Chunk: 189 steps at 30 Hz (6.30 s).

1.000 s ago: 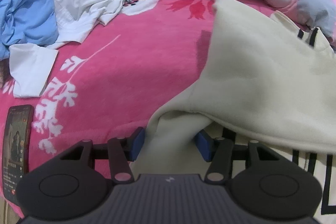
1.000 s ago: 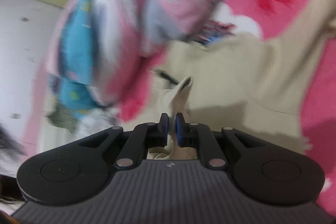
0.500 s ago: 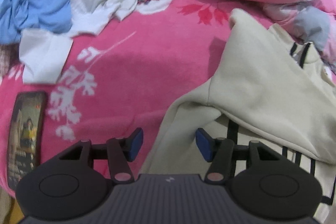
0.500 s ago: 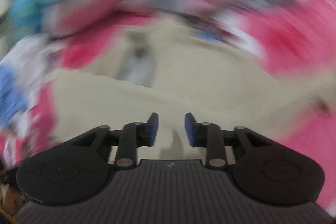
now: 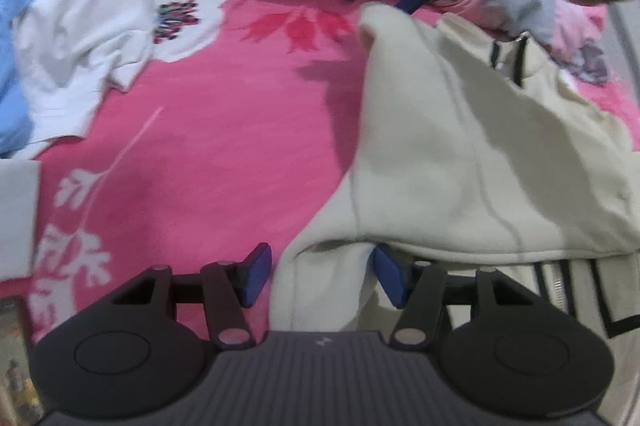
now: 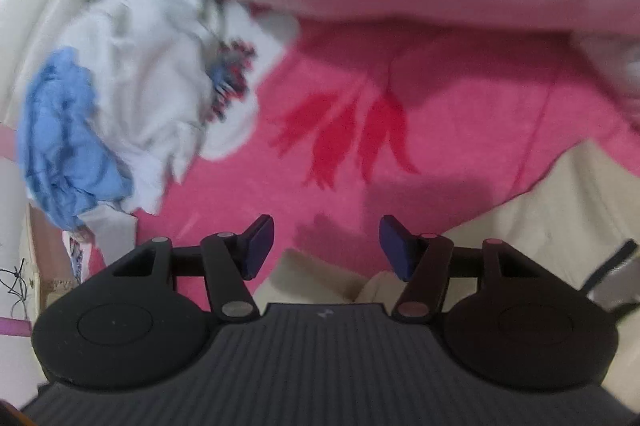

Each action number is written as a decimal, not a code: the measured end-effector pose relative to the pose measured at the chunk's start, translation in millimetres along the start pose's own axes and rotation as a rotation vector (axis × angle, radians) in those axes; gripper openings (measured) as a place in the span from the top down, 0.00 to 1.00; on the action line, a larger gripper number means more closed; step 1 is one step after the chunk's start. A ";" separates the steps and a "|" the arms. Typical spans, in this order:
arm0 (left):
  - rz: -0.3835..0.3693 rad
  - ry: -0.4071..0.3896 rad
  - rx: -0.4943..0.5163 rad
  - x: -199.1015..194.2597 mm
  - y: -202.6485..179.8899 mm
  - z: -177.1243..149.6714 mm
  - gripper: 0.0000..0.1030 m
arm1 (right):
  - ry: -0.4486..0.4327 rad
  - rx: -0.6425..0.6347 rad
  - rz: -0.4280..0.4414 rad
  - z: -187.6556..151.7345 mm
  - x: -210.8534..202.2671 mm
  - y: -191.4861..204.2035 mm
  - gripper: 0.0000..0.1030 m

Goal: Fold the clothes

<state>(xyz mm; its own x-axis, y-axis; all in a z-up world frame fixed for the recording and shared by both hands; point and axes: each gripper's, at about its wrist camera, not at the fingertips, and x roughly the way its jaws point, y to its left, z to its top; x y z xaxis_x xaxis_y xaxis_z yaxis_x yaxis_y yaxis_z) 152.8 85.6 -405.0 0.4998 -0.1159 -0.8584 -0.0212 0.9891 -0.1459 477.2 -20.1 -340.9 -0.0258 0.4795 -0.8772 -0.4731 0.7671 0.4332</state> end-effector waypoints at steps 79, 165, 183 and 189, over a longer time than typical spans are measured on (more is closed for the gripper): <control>-0.084 0.022 -0.341 -5.0 44.4 -31.4 0.89 | -0.511 -0.009 0.030 -44.5 -54.9 -32.9 0.74; 0.192 -0.064 -0.214 16.5 -162.7 17.2 0.48 | -0.771 0.137 -0.505 -342.7 -231.7 -167.7 0.85; 0.143 -0.067 -0.189 25.8 -154.5 18.1 0.48 | -0.467 -0.082 -0.432 -300.7 -189.0 -162.7 0.42; 0.141 -0.046 -0.171 31.9 -155.1 19.1 0.47 | -0.257 -0.017 -0.245 -257.3 -172.1 -230.8 0.43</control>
<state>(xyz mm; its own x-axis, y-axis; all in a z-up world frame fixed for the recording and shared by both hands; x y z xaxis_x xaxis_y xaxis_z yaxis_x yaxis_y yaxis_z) 188.6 -69.8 -400.3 0.5203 0.0304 -0.8535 -0.2377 0.9650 -0.1106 364.3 -389.3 -343.2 0.3118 0.3759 -0.8727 -0.4526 0.8663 0.2114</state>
